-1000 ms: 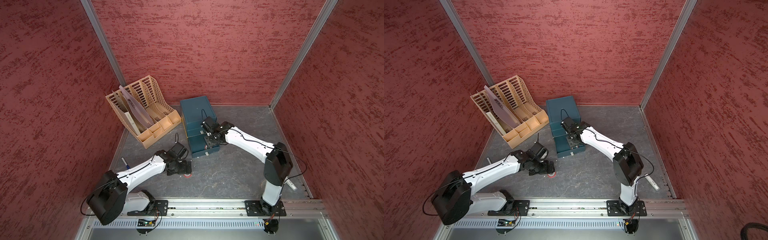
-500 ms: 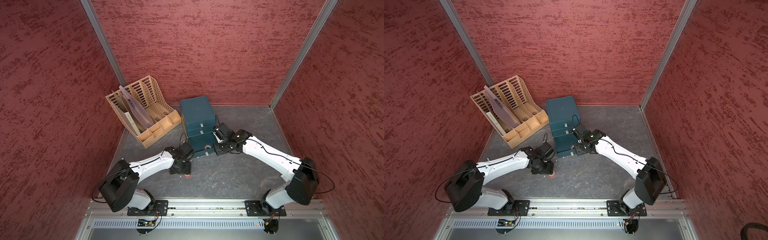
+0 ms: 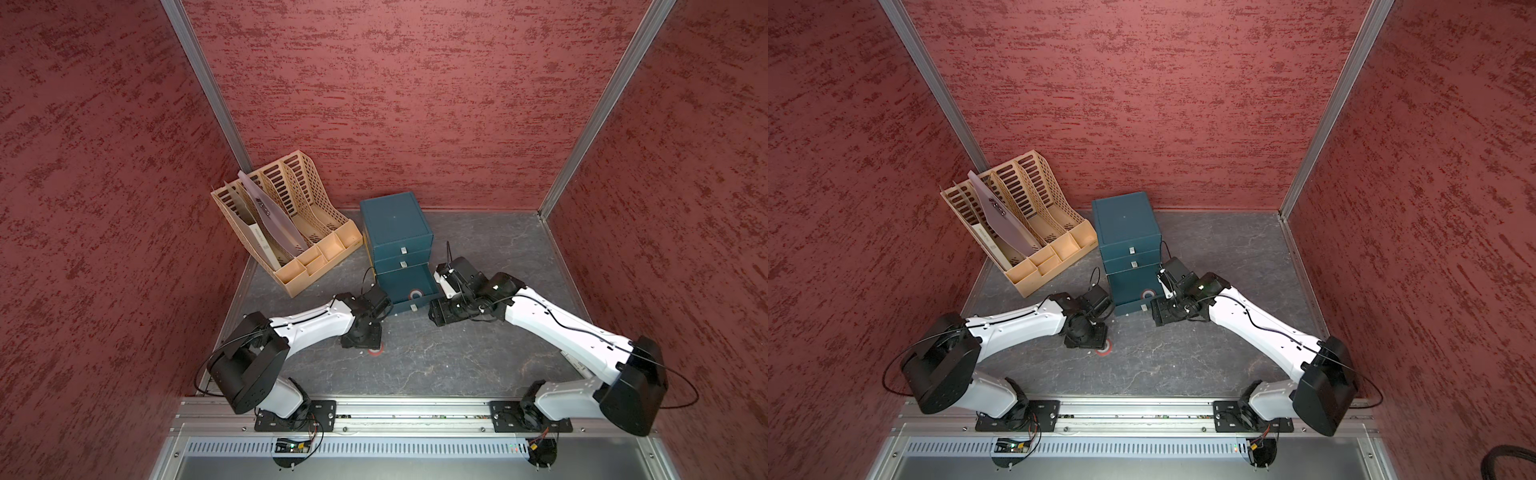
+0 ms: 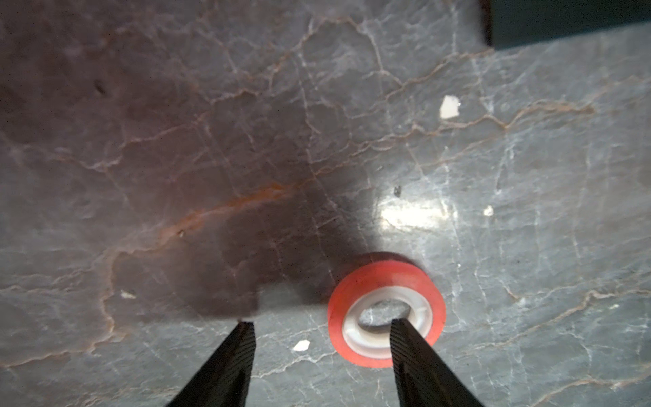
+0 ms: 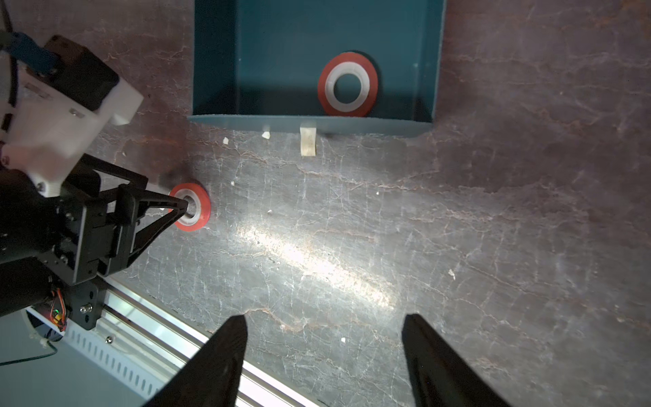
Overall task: Place the transparent tape into the drawer according to color
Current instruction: Pick up the tape at the center of the board.
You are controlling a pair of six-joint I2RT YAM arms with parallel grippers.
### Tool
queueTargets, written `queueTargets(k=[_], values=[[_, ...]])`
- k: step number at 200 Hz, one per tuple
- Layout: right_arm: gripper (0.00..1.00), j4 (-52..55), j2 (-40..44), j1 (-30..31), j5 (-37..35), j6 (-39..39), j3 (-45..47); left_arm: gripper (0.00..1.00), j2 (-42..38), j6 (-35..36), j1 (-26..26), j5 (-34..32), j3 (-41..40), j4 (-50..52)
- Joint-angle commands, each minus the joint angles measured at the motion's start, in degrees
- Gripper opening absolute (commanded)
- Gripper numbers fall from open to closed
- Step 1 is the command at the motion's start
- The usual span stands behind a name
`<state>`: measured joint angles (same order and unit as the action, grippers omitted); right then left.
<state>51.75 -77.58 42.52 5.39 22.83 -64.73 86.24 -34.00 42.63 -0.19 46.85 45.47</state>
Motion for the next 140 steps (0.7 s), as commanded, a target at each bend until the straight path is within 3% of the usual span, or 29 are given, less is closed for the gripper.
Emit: queueTargets(k=[1, 44, 65, 105, 140], values=[[0.83, -1.3, 1.3, -0.3, 1.6, 0.9, 1.0, 0.64, 1.3, 0.4, 0.5, -0.8, 1.1, -0.2], [0.86, -1.3, 1.8, -0.2, 1.4, 1.2, 1.3, 0.56, 2.4, 0.3, 0.9, -0.8, 1.0, -0.9], [0.87, -1.1, 1.8, -0.2, 1.2, 1.1, 1.3, 0.46, 3.1, 0.4, 1.0, -1.1, 1.1, -0.9], [0.89, -1.1, 2.0, -0.3, 1.3, 1.1, 1.5, 0.17, 4.3, 0.2, 1.6, -1.4, 1.1, -0.9], [0.91, -1.5, 2.1, -0.3, 1.6, 1.1, 1.9, 0.03, 5.0, 0.1, 1.8, -1.3, 1.0, -0.9]])
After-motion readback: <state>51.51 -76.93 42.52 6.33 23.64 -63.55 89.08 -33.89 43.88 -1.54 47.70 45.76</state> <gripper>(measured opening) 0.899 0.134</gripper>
